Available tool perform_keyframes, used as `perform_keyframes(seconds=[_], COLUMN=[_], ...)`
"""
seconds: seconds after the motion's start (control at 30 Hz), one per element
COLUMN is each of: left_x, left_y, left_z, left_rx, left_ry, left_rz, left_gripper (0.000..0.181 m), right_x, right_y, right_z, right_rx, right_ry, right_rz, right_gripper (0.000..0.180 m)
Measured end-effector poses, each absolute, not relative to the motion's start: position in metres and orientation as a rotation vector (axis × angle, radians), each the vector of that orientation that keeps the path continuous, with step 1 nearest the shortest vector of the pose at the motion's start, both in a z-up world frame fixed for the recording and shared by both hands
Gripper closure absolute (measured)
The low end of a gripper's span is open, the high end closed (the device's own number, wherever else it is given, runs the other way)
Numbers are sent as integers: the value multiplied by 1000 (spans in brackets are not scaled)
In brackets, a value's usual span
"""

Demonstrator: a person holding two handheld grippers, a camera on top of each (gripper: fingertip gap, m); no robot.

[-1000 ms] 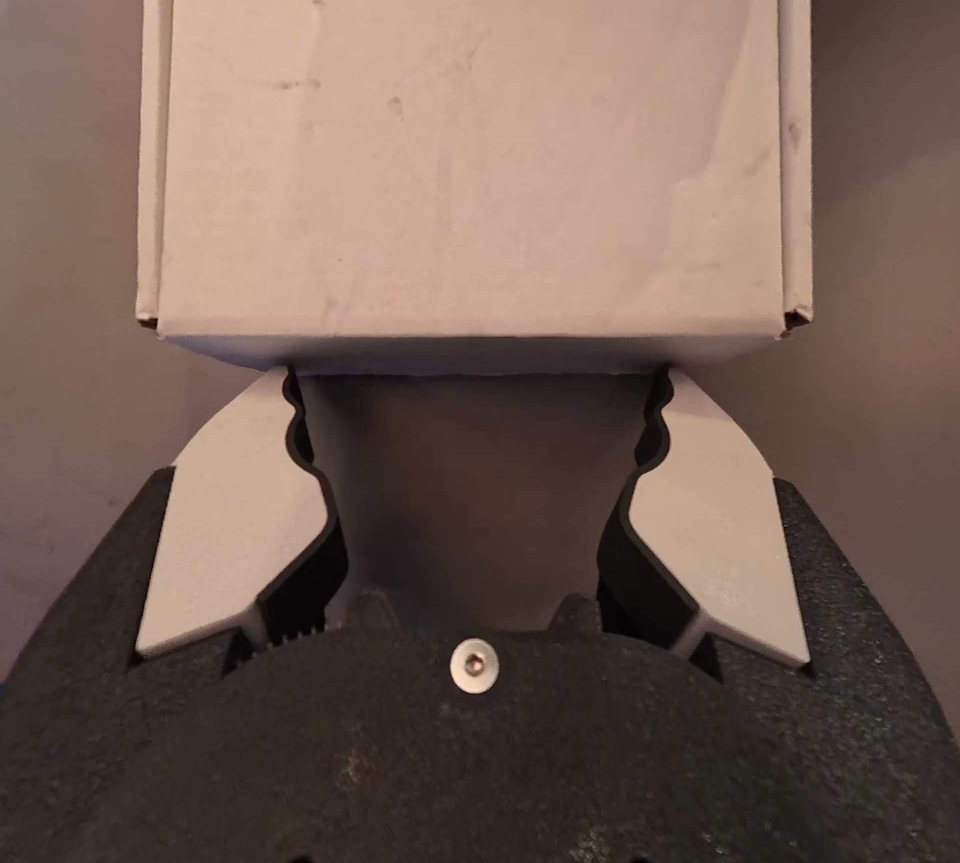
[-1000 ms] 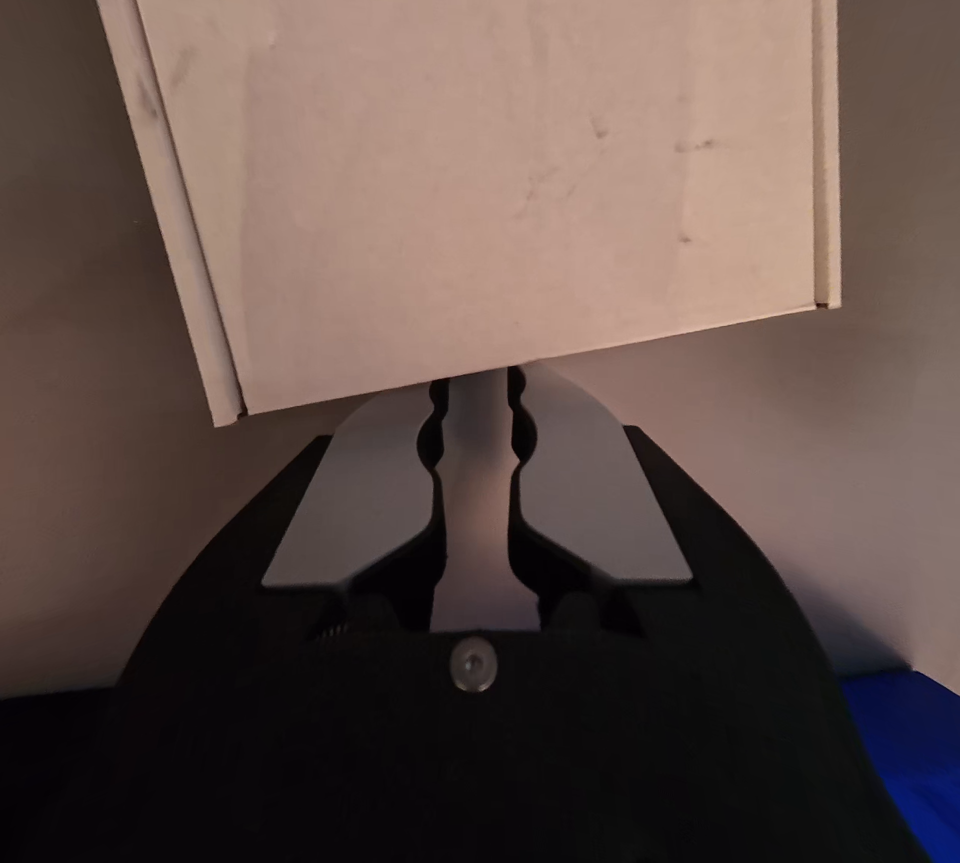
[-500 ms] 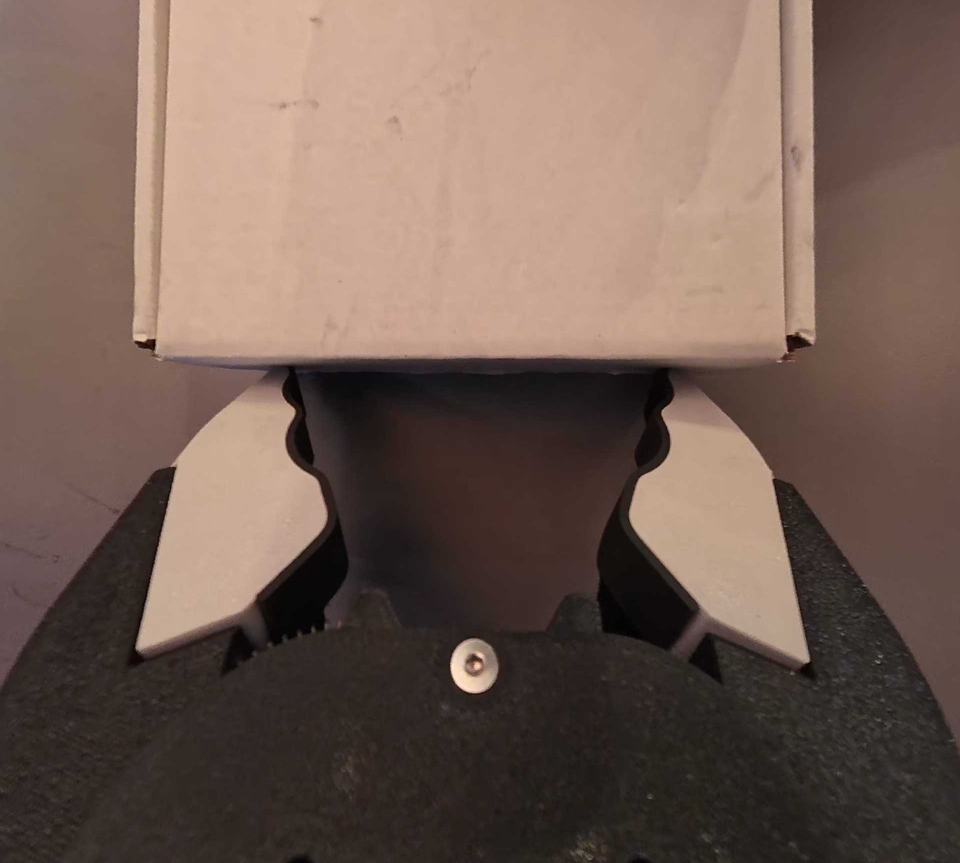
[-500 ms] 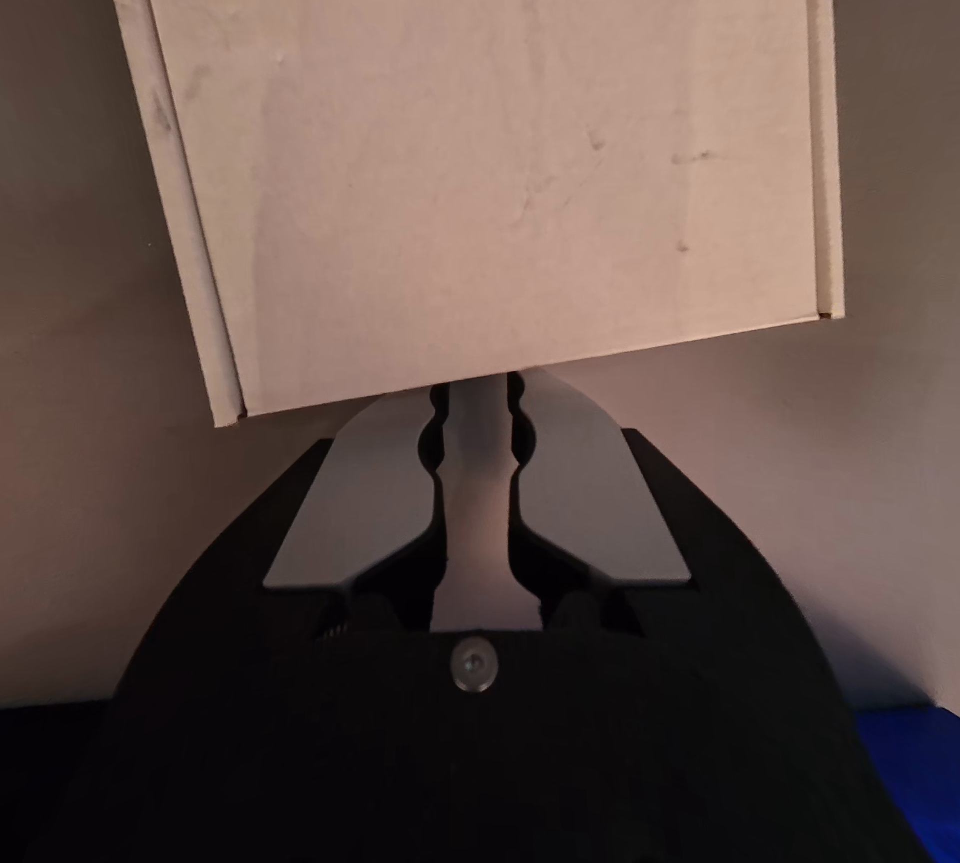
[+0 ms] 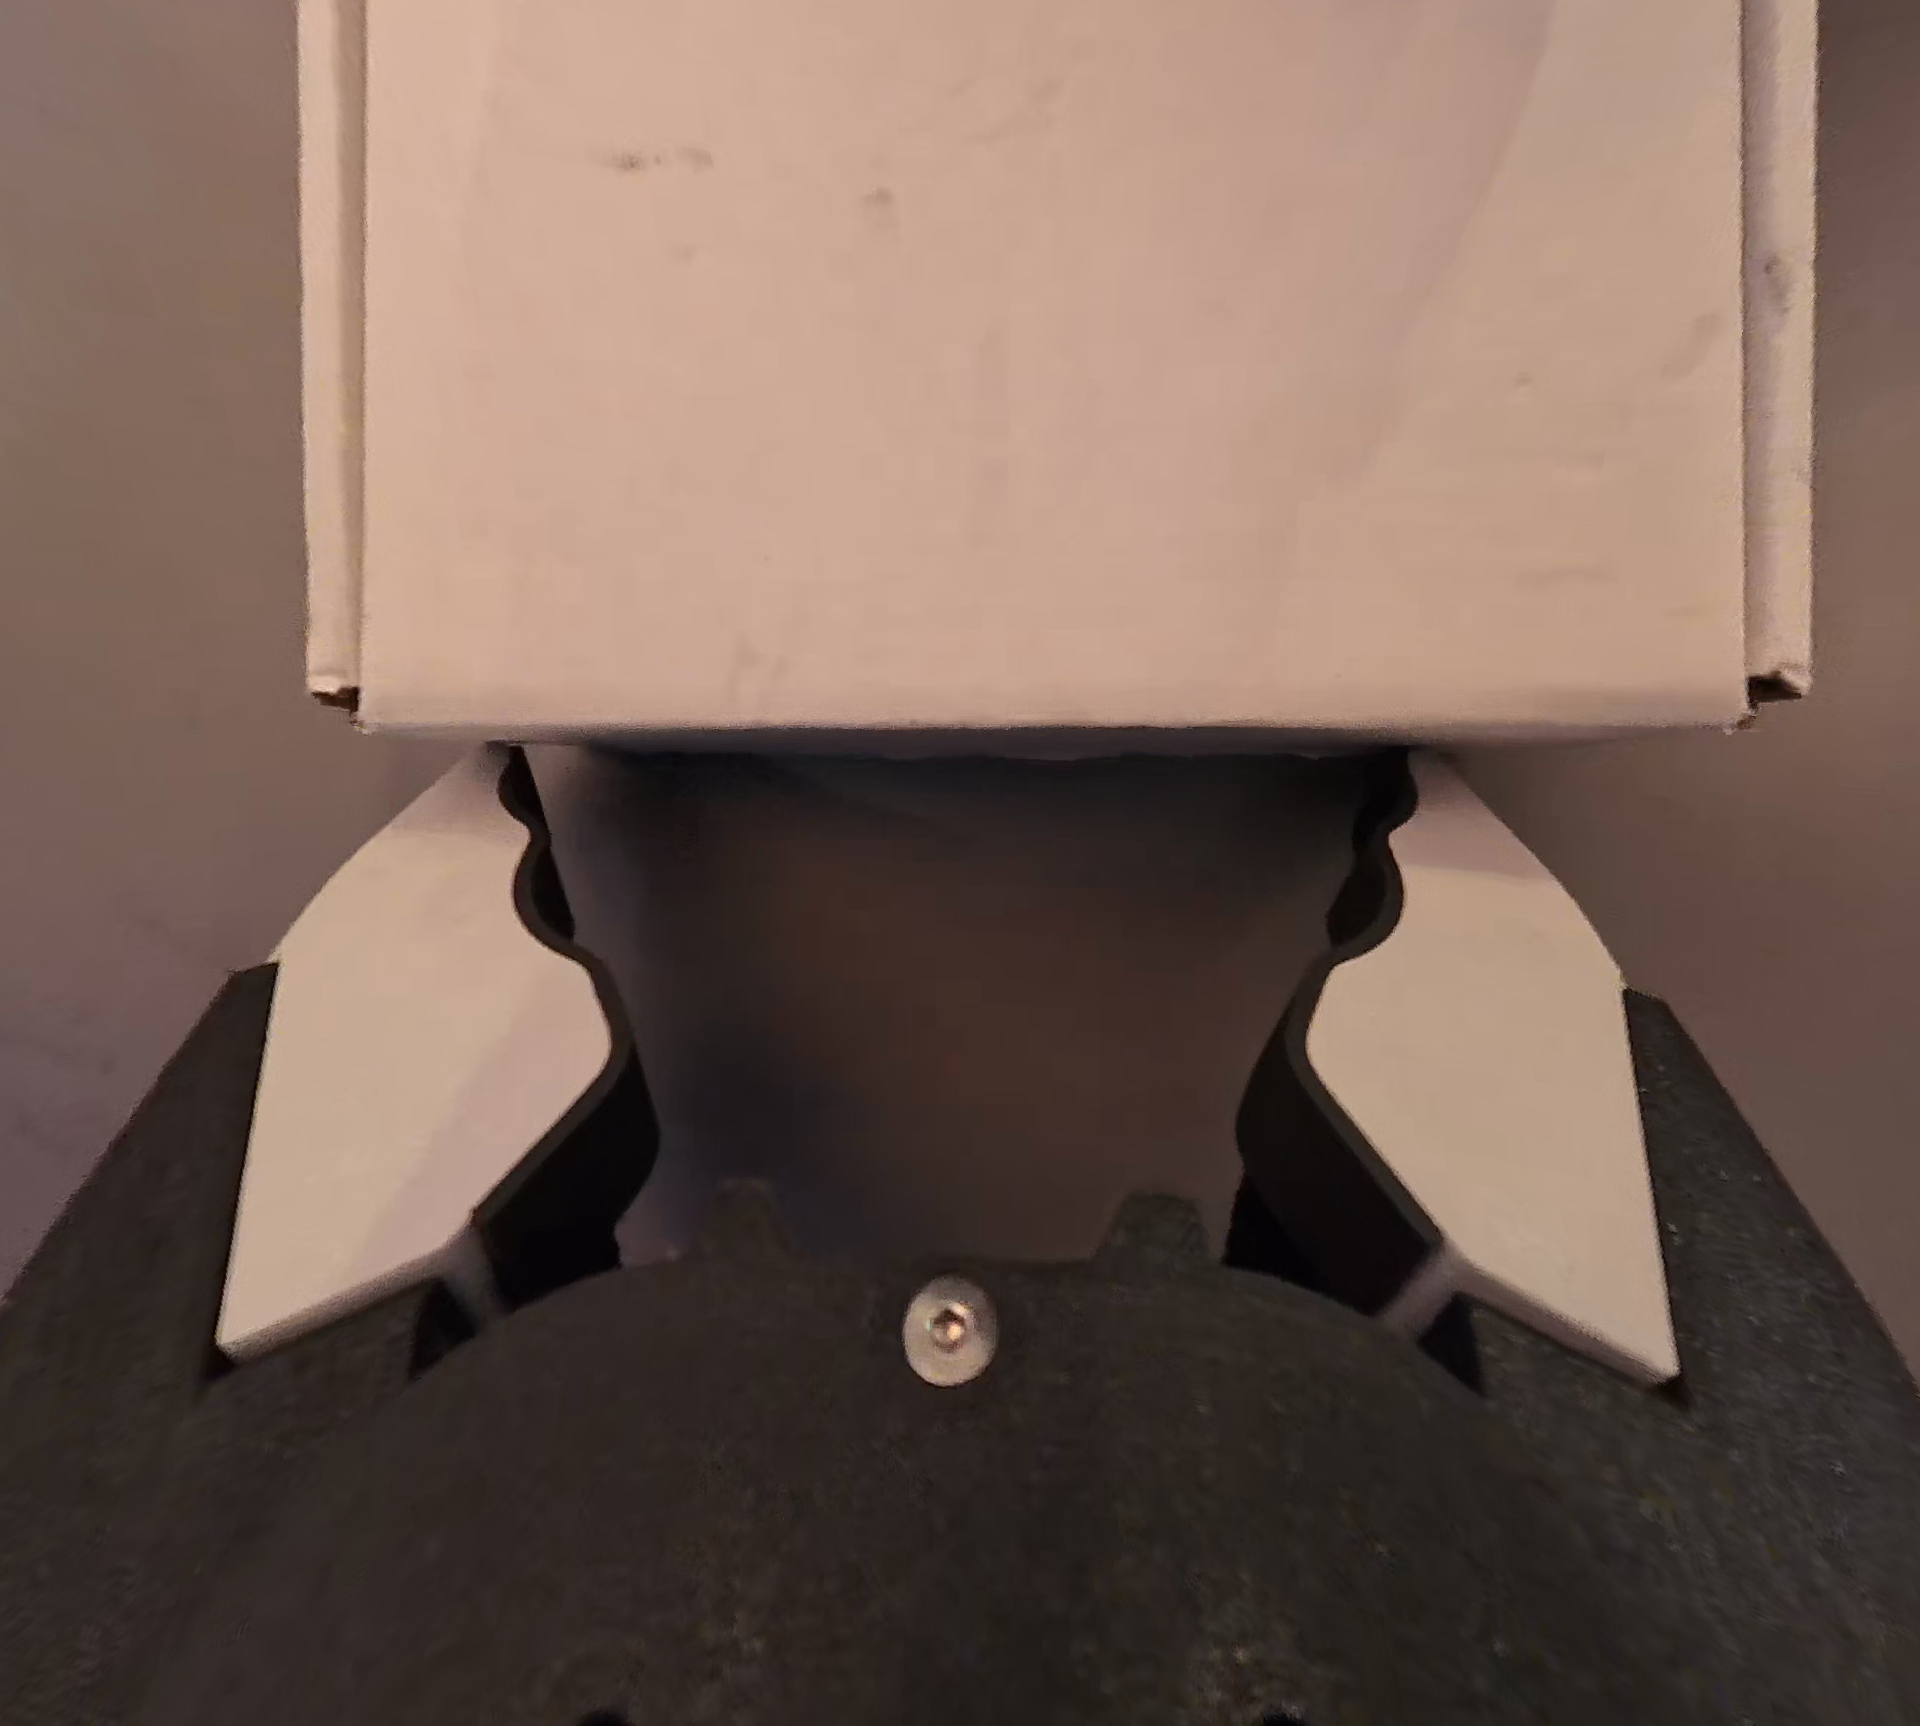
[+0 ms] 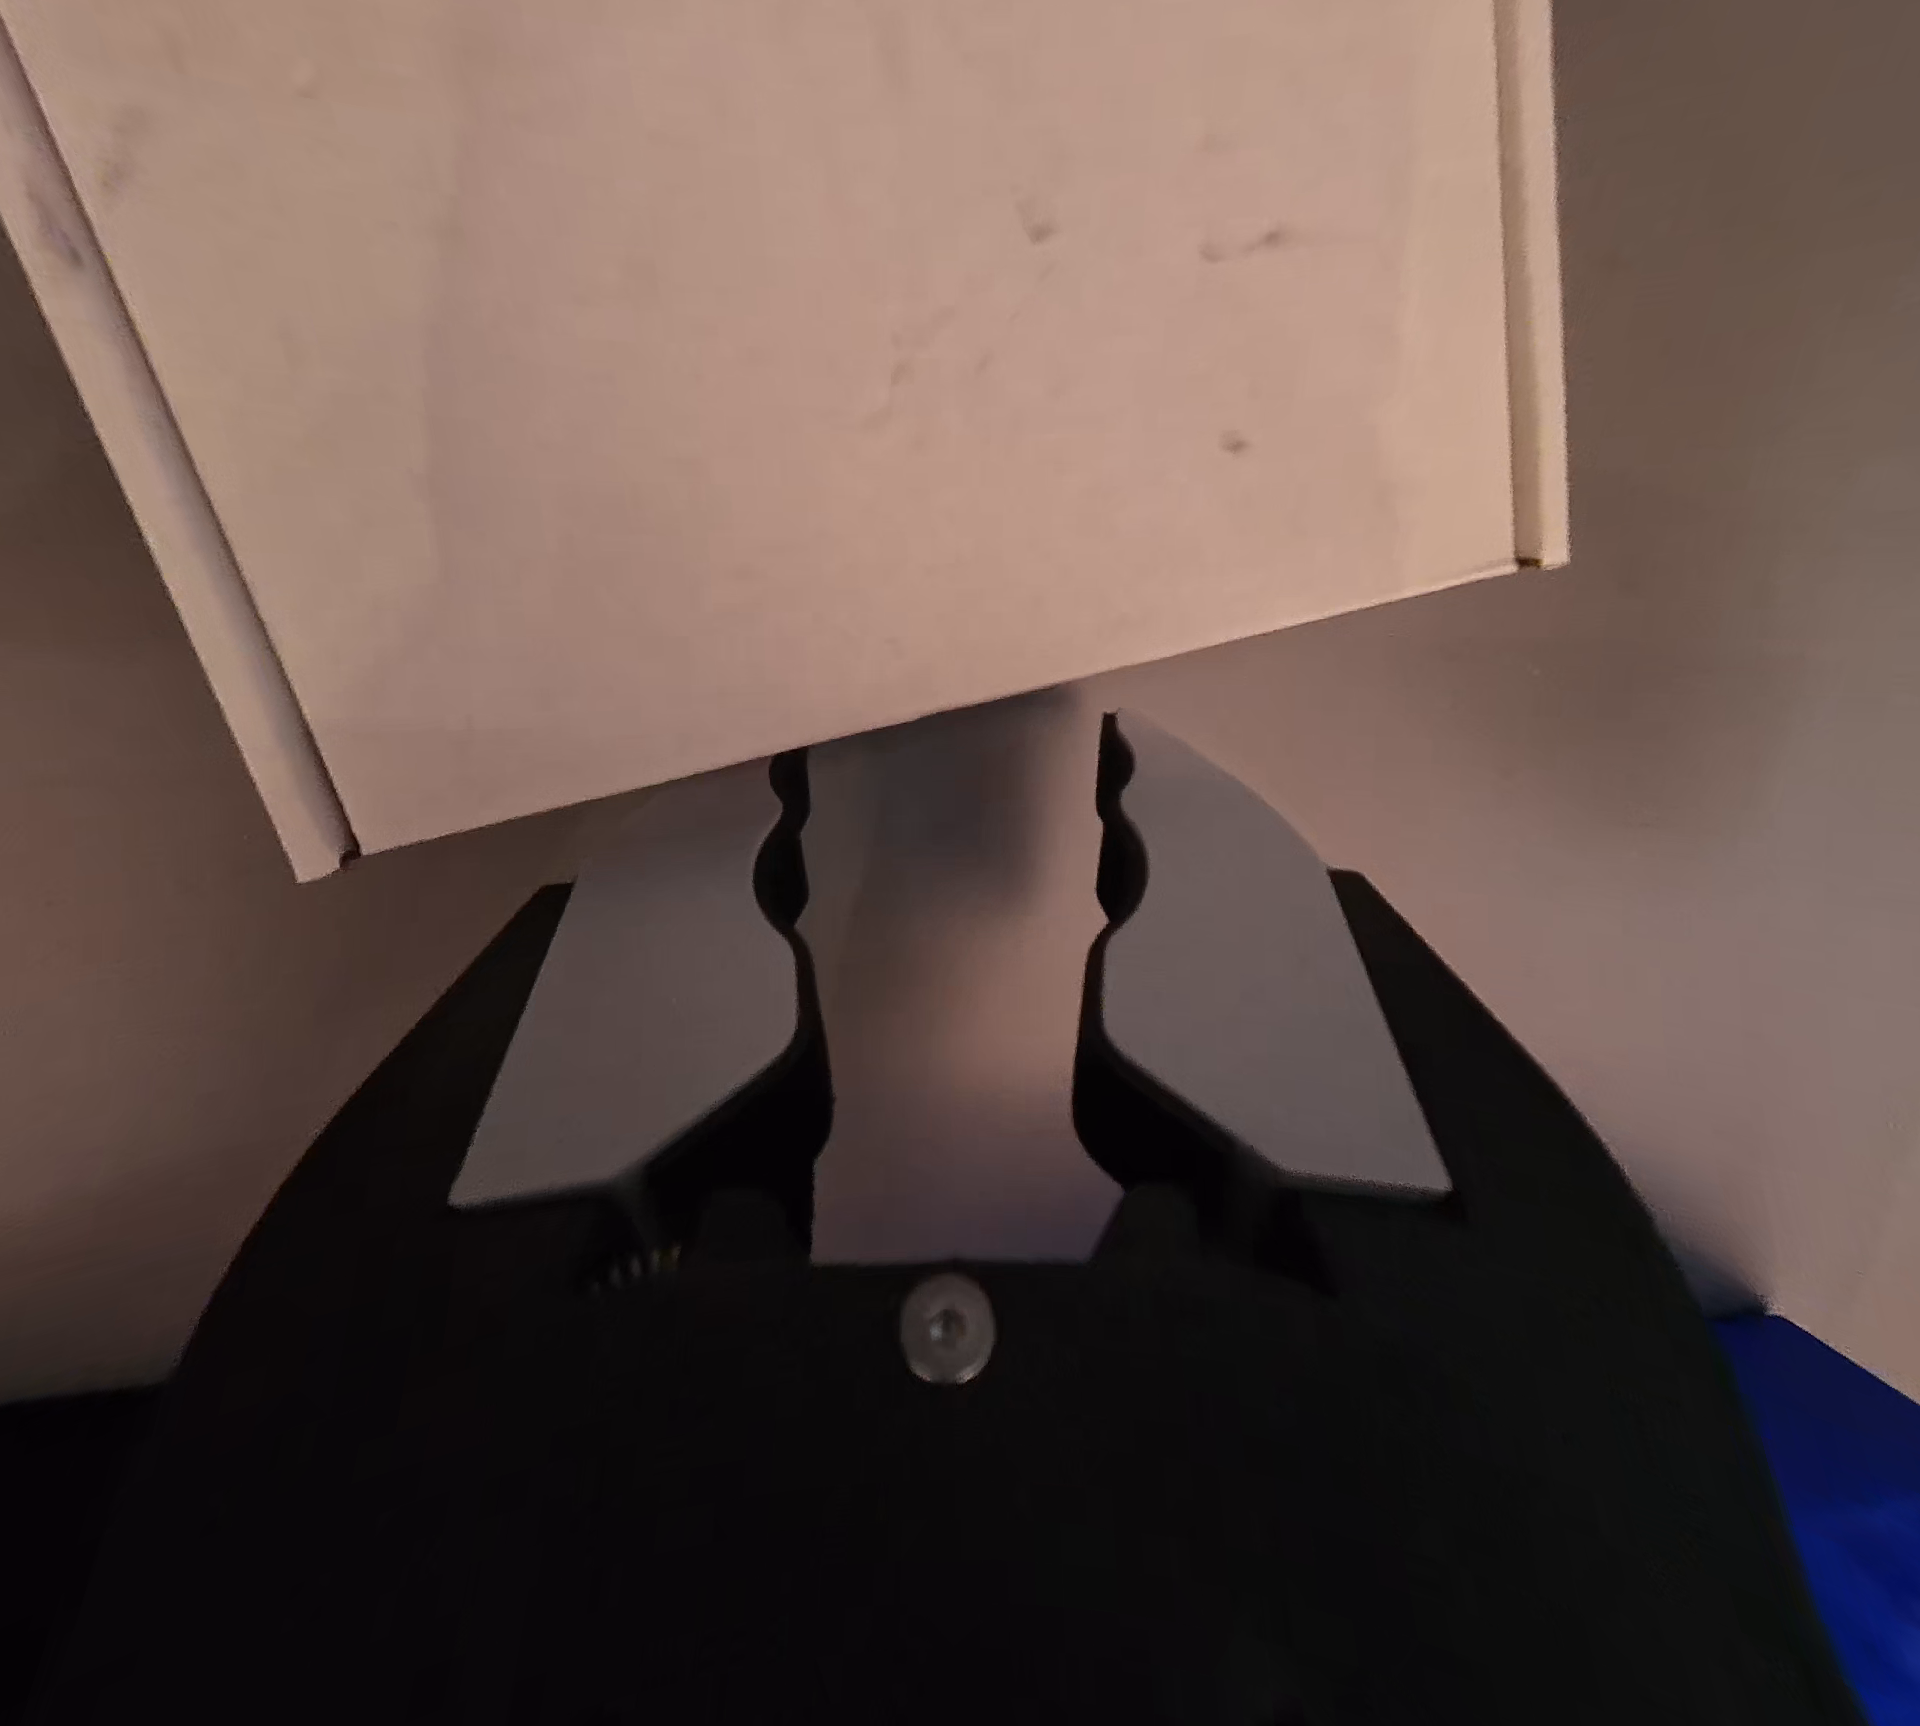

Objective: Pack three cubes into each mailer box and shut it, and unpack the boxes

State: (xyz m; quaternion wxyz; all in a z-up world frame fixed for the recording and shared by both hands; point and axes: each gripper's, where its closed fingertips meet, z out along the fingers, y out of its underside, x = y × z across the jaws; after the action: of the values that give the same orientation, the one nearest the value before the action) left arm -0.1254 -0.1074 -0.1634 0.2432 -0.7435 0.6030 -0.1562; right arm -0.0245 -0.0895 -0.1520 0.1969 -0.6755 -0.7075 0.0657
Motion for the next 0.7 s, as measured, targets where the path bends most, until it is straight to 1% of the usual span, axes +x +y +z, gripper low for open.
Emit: perform_keyframes(seconds=[0.1, 0.23, 0.43, 0.7], left_x=[-126, -126, -124, -125], left_y=[-108, -111, -113, -116], left_z=[-163, -162, -162, -162], left_rx=[-2034, -2021, -1997, -1985], left_ry=[1649, 1652, 1684, 1715], left_rz=[-425, -413, -441, -444], left_gripper=[39, 45, 45, 45], right_x=[-24, -24, -29, -31], right_y=[-91, -93, -104, -108], right_z=[-152, -152, -153, -152], right_rx=[-1894, -1884, -1814, -1781], right_ry=[-1982, -1980, -2052, -2076], right_rz=[190, 192, 241, 243], right_gripper=[128, 131, 137, 137])
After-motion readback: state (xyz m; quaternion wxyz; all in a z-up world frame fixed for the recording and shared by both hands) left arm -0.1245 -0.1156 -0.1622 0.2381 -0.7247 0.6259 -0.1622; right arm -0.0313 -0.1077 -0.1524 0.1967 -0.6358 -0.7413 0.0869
